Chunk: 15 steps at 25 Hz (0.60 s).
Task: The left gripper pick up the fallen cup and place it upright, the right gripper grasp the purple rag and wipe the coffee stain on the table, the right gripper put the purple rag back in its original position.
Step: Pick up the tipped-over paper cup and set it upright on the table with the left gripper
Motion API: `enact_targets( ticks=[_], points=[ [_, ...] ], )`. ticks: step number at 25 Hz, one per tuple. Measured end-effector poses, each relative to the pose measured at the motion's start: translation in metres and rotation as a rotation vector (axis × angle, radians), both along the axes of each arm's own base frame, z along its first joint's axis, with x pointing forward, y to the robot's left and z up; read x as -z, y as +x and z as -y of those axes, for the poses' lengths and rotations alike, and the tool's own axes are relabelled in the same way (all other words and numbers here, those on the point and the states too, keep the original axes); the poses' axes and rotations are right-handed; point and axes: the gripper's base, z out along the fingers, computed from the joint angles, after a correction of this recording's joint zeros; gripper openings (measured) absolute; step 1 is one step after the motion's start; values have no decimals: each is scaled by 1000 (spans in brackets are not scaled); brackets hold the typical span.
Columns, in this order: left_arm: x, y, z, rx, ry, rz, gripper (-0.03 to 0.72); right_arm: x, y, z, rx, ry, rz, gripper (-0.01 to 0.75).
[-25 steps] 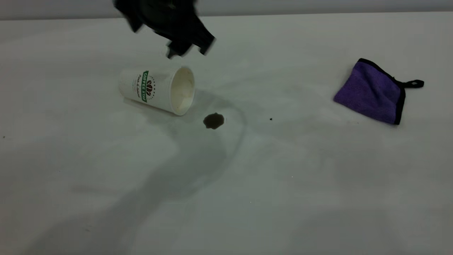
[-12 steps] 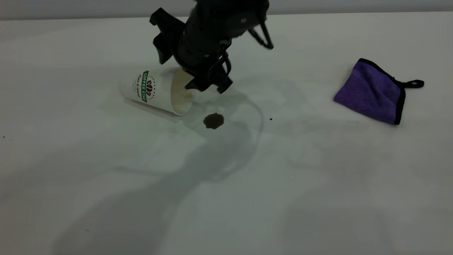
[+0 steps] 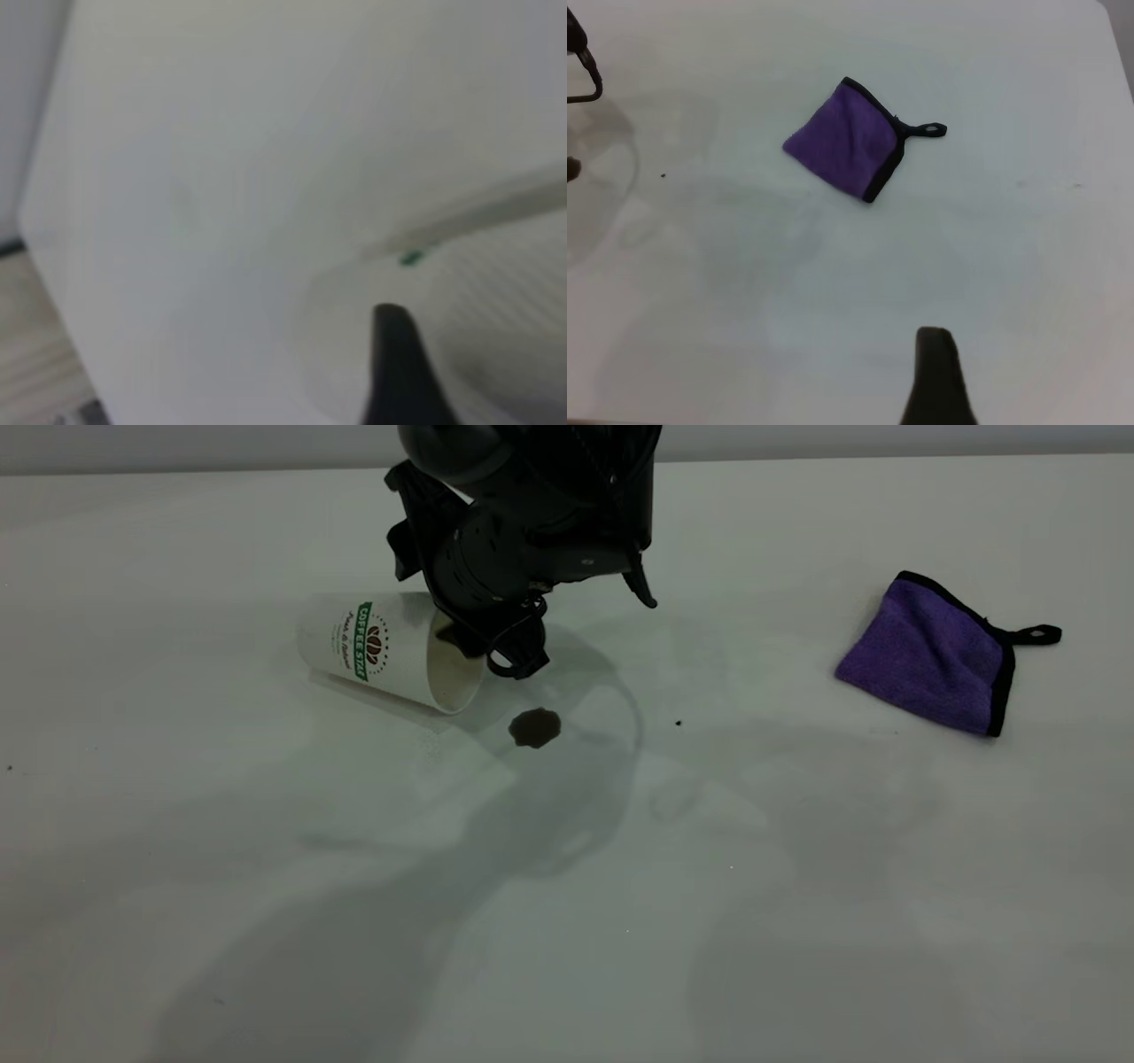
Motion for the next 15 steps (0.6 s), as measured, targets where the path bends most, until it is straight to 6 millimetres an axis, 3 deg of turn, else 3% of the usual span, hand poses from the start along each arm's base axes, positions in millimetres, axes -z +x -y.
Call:
enact_targets(
  ticks=[3,4,6,8,10,13,15],
  points=[
    [-1,2,0,29,27,17,259,0,0,0,0,0,0,588],
    [-1,3,-1,32,39,22,150,0,0,0,0,0,0,588],
    [-5,4,-3,39,87,35,51,0,0,0,0,0,0,588],
    [-16,5,-3,24,90,52,24,0,0,0,0,0,0,588],
    [-39,7,0,12,36,78,22,0,0,0,0,0,0,588],
    [-104,11,3,25,-112,120,22,0,0,0,0,0,0,588],
    [-142,13,-5,6,-243,111,22,0,0,0,0,0,0,588]
  ],
)
